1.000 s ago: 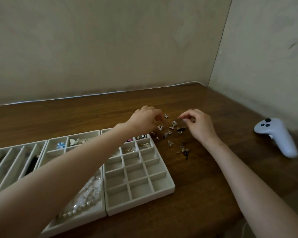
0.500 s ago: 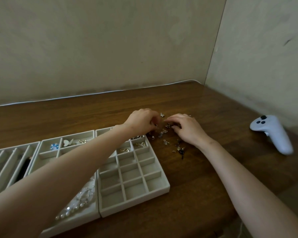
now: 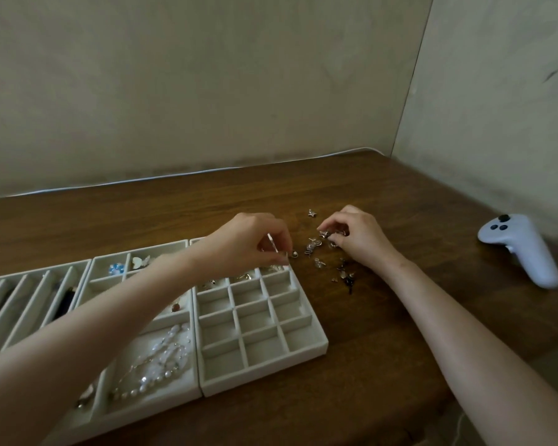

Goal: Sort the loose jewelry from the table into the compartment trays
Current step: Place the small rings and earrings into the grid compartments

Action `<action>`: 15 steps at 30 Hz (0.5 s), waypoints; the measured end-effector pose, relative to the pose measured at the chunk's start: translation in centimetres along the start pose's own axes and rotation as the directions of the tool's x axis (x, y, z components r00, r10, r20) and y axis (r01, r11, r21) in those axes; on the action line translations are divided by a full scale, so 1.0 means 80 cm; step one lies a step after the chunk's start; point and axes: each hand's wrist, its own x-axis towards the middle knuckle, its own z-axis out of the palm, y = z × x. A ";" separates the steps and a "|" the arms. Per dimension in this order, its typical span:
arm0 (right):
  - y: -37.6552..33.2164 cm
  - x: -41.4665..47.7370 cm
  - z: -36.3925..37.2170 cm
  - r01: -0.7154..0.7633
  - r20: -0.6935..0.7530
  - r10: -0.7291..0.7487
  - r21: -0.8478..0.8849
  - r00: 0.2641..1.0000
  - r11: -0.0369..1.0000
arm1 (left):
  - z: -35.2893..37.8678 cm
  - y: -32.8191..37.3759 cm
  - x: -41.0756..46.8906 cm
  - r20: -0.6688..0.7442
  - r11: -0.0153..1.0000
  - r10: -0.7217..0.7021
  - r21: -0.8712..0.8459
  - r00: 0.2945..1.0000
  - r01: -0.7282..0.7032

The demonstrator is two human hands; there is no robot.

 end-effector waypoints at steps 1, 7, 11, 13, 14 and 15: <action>0.000 0.000 0.000 -0.004 -0.004 0.004 0.005 1.000 1.000 | 0.001 0.001 -0.005 0.024 1.000 0.012 0.011 1.000 -0.013; -0.001 -0.001 0.001 -0.009 -0.051 0.007 -0.043 0.999 0.999 | 0.006 0.005 -0.022 0.110 0.988 0.035 0.147 0.993 -0.051; 0.002 -0.001 -0.001 -0.092 -0.029 0.089 -0.151 0.996 0.984 | 0.011 0.011 -0.020 0.119 0.964 0.053 0.252 0.992 -0.082; 0.002 -0.001 -0.001 -0.121 -0.015 0.120 -0.155 0.993 0.980 | 0.015 0.012 -0.018 0.127 0.946 0.056 0.309 0.990 -0.093; 0.002 -0.001 0.000 -0.127 -0.013 0.126 -0.148 0.992 0.981 | 0.016 0.012 -0.017 0.135 0.941 0.053 0.324 0.989 -0.095; 0.001 -0.001 0.000 -0.126 -0.012 0.126 -0.137 0.992 0.982 | 0.017 0.012 -0.017 0.145 0.939 0.043 0.333 0.988 -0.090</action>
